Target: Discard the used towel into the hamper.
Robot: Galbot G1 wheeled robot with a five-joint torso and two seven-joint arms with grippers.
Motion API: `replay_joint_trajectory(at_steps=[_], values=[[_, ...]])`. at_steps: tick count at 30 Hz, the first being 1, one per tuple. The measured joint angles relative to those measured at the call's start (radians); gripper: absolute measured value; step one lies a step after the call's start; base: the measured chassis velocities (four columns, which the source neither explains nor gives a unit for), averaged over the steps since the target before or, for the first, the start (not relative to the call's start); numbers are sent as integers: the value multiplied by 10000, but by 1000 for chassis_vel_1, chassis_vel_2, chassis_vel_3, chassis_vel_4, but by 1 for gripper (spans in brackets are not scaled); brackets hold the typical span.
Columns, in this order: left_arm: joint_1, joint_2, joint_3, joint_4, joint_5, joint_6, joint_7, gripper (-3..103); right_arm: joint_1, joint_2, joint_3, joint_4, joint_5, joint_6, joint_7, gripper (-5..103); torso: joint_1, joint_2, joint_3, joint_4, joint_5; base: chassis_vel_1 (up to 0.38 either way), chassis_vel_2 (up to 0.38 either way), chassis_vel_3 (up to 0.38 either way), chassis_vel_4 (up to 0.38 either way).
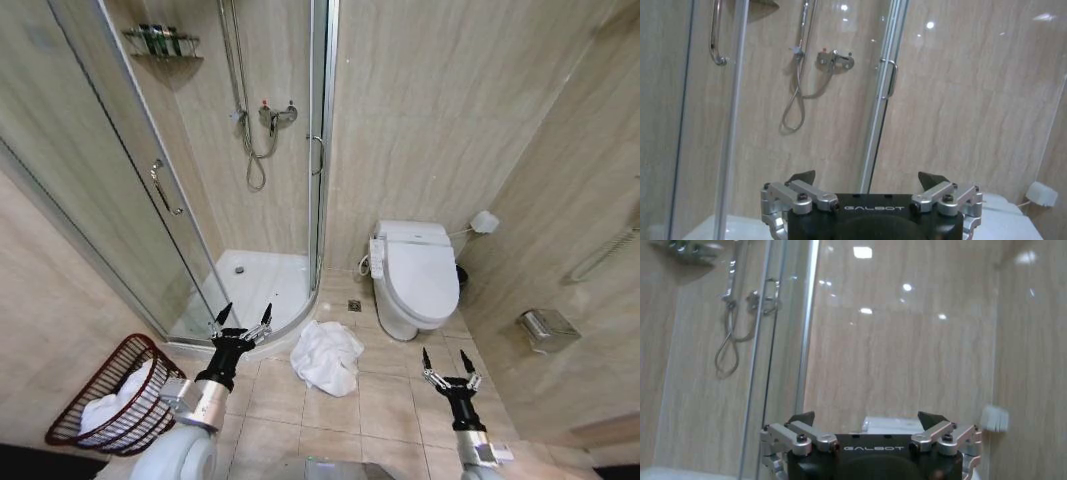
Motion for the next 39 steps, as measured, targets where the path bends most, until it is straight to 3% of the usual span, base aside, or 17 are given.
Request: replay_joint_trajectory(at_steps=[2, 6, 15, 17, 21, 39], values=[[0, 0, 0, 0, 0, 0, 0, 100, 467, -448, 44, -863, -137, 588, -29, 100, -60, -132, -72, 3, -4, 0, 0, 0, 0], [0, -1, 0, 0, 0, 0, 0, 100, 766, -556, 25, -1239, 161, 513, -98, 100, -127, -282, -152, 0, 4, 0, 0, 0, 0], [0, 0, 0, 0, 0, 0, 0, 100, 531, 314, 82, -398, 464, -1008, -883, 100, -331, -733, -402, -1, -2, 0, 0, 0, 0], [0, -1, 0, 0, 0, 0, 0, 100, 376, 672, -102, 93, 529, -1684, -1057, 100, -394, -873, -481, -3, -7, 0, 0, 0, 0], [0, 0, 0, 0, 0, 0, 0, 100, 543, 1026, -207, 508, 372, -2041, -1119, 100, -486, -1073, -587, 4, -4, 0, 0, 0, 0], [0, -1, 0, 0, 0, 0, 0, 100, 1039, 728, -400, -95, 695, -1683, -1138, 100, -864, -1933, -1069, 1, -1, 0, 0, 0, 0]])
